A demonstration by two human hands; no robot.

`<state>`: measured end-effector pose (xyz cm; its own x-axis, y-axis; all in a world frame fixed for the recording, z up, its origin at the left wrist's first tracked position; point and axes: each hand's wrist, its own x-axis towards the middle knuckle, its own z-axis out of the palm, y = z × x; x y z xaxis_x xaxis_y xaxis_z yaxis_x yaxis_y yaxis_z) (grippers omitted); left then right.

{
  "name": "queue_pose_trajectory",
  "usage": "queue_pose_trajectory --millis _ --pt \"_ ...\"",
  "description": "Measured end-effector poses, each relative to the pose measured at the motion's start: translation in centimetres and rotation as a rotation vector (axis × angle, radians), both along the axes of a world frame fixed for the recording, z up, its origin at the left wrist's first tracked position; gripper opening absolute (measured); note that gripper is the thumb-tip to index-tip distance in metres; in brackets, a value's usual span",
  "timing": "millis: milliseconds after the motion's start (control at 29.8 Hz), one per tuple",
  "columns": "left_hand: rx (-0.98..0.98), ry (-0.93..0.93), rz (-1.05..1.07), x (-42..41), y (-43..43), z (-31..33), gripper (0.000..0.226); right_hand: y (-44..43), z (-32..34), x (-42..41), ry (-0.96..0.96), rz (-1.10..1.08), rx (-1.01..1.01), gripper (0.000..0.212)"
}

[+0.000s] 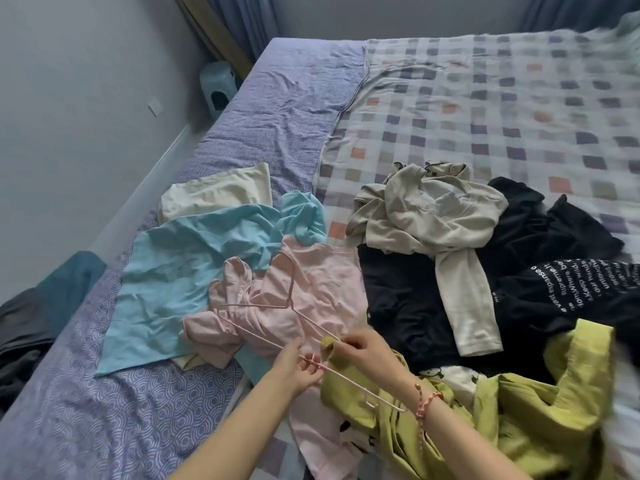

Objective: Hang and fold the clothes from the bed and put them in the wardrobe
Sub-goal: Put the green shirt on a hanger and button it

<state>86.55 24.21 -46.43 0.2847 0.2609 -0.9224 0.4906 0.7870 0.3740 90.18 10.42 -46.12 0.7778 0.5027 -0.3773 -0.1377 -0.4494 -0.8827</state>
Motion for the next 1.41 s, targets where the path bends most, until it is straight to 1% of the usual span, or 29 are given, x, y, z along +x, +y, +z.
queue_pose_trajectory --millis 67,101,201,235,302,336,369,403,436,470,504,537,571,604,638,672,705,772,839,940,974,1074,1108,1142,1175,1242,1276,1343,1410 --pt "0.082 -0.087 0.012 0.0 -1.8 0.6 0.029 -1.6 0.9 0.2 0.0 -0.084 0.024 0.023" --pt "0.145 -0.135 -0.067 -0.2 -3.1 1.0 0.03 -2.3 1.4 0.6 0.019 -0.138 0.056 0.02" --pt "0.38 -0.269 -0.496 -1.1 -8.1 2.7 0.028 -5.2 3.0 2.4 0.234 -0.44 0.193 0.022" --pt "0.416 -0.315 -0.615 -1.3 -9.7 3.1 0.027 -6.7 3.4 2.8 0.255 -0.549 0.221 0.021" --pt "0.45 -0.39 -0.854 -1.6 -13.2 3.4 0.023 -11.0 4.1 3.1 0.18 -0.679 0.227 0.016" --pt "0.518 -0.388 -0.988 -1.7 -13.9 3.2 0.018 -12.2 4.4 3.2 0.147 -0.671 0.213 0.015" --pt "0.578 -0.38 -1.162 -2.0 -15.4 2.9 0.016 -14.6 4.9 3.0 0.122 -0.65 0.174 0.012" --pt "0.618 -0.362 -1.332 -2.6 -16.7 2.3 0.022 -16.7 5.5 2.6 0.116 -0.608 0.146 0.008" --pt "0.621 -0.333 -1.493 -3.3 -18.0 1.6 0.034 -18.8 6.0 2.2 0.122 -0.566 0.105 0.006" --pt "0.602 -0.259 -1.652 -4.1 -19.1 1.0 0.047 -20.6 6.5 1.8 0.133 -0.549 0.084 0.006" --pt "0.644 -0.164 -1.797 -4.9 -20.0 0.4 0.059 -22.4 6.8 1.3 0.128 -0.529 0.048 0.006" --pt "0.726 -0.047 -1.953 -5.5 -20.6 0.1 0.065 -23.8 7.2 0.7 0.12 -0.534 0.022 0.014" --pt "0.826 0.027 -2.082 -5.8 -22.2 -0.1 0.062 -26.1 7.7 -0.4 0.093 -0.536 -0.024 0.029" --pt "0.908 0.068 -2.145 -5.7 -21.3 -0.3 0.049 -26.2 7.3 -0.7 0.065 -0.514 -0.063 0.049" --pt "0.996 0.032 -2.175 -5.8 -22.0 0.0 0.029 -27.9 7.3 -1.7 0.007 -0.515 -0.142 0.065" --pt "1.053 -0.033 -2.099 -5.4 -21.0 0.1 0.012 -28.0 7.1 -1.9 -0.056 -0.521 -0.217 0.067" --pt "1.149 -0.148 -1.967 -5.2 -20.4 0.2 0.017 -28.9 7.2 -2.3 -0.096 -0.56 -0.303 0.058" --pt "1.121 -0.258 -1.553 -3.7 -18.9 1.6 0.025 -30.7 8.0 -3.2 -0.15 -0.677 -0.351 0.037" --pt "1.004 -0.209 -1.128 -0.2 -15.6 3.1 0.031 -31.6 8.6 -3.5 -0.201 -0.675 -0.334 0.032" --pt "0.936 -0.127 -0.646 5.1 -9.0 6.6 0.029 -31.8 8.7 -3.7 -0.27 -0.651 -0.323 0.024" --pt "0.909 -0.12 -0.556 6.4 -7.0 7.4 0.032 -31.8 8.5 -3.6 -0.283 -0.654 -0.331 0.02" --pt "0.89 -0.113 -0.491 8.0 -2.4 8.1 0.044 -31.0 8.5 -3.2 -0.323 -0.706 -0.314 0.015" --pt "0.905 -0.141 -0.507 7.9 -2.5 7.5 0.045 -30.8 8.6 -3.1 -0.319 -0.725 -0.3 0.014" --pt "0.949 -0.16 -0.606 7.3 -3.6 7.0 0.045 -30.6 8.6 -2.8 -0.301 -0.739 -0.278 0.015" --pt "1.002 -0.189 -0.791 6.2 -5.7 6.0 0.042 -30.4 8.5 -2.4 -0.278 -0.748 -0.262 0.016" --pt "1.014 -0.338 -1.259 3.3 -11.1 3.2 0.034 -30.2 8.3 -2.1 -0.24 -0.76 -0.242 0.017" --pt "1.038 -0.366 -1.463 2.0 -13.8 2.0 0.034 -30.1 8.1 -2.0 -0.224 -0.761 -0.234 0.017" --pt "1.149 -0.365 -1.737 0.9 -17.6 -0.3 0.053 -30.3 7.8 -1.8 -0.204 -0.765 -0.211 0.019" --pt "1.251 -0.235 -1.868 1.7 -19.6 -2.5 0.072 -30.9 7.4 -1.5 -0.168 -0.767 -0.181 0.019"
